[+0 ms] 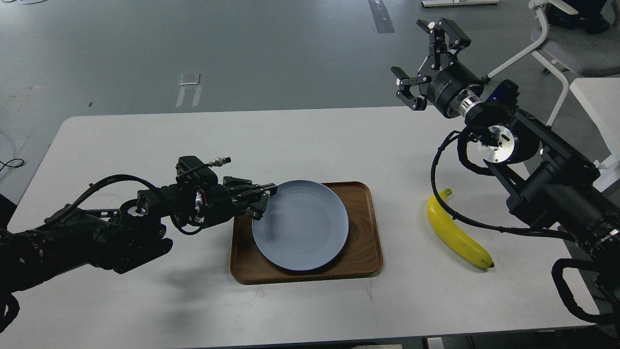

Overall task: Place banana on plate with both arms
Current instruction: 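Lift the blue plate with the left gripper and set it on the wooden tray, then release the plate, raise the left arm, and move the right gripper to the banana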

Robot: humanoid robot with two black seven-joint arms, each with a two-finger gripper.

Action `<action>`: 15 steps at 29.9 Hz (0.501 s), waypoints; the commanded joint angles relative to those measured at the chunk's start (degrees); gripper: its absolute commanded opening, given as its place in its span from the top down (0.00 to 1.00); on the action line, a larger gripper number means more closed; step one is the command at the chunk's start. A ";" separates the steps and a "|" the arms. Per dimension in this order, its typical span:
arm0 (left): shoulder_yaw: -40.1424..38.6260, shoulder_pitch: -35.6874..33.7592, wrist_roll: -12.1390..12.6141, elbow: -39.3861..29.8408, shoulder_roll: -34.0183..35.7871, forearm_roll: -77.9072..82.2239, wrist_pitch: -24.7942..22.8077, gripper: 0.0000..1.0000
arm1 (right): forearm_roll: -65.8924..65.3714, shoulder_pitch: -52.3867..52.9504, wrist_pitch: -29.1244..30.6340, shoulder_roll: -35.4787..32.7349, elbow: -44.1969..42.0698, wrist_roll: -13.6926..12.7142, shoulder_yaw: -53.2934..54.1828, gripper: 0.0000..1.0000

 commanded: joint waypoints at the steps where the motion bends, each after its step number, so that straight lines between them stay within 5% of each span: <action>1: -0.17 0.27 0.00 -0.12 -0.08 -0.44 0.17 0.96 | 0.00 -0.08 0.09 -0.27 -0.10 -0.09 -0.18 0.00; 2: -0.26 0.18 0.00 -0.12 -0.17 -1.14 0.17 0.72 | 0.00 -0.17 0.09 -0.27 -0.10 -0.09 -0.26 0.00; 3: -0.52 0.18 0.00 -0.29 -0.17 -1.23 0.17 0.61 | 0.00 -0.17 0.09 -0.27 -0.02 -0.09 -0.27 0.00; 5: -1.22 0.01 0.00 -0.82 0.01 -2.01 0.61 0.08 | 0.00 -0.17 0.09 -0.27 -0.10 -0.09 -0.53 0.00; 9: -3.76 0.18 0.00 -1.35 -0.69 -8.50 2.89 0.02 | -0.70 -0.17 0.27 -0.53 0.16 -0.09 -0.97 0.00; 11: -10.33 -0.26 0.00 -4.14 -1.57 -19.10 6.84 0.02 | -7.60 -0.08 0.36 -2.63 0.86 -0.09 -2.63 0.00; 15: -16.86 -1.48 0.00 -7.58 -1.05 -30.04 6.94 0.02 | -21.06 0.01 0.36 -6.94 4.98 0.69 -8.07 0.00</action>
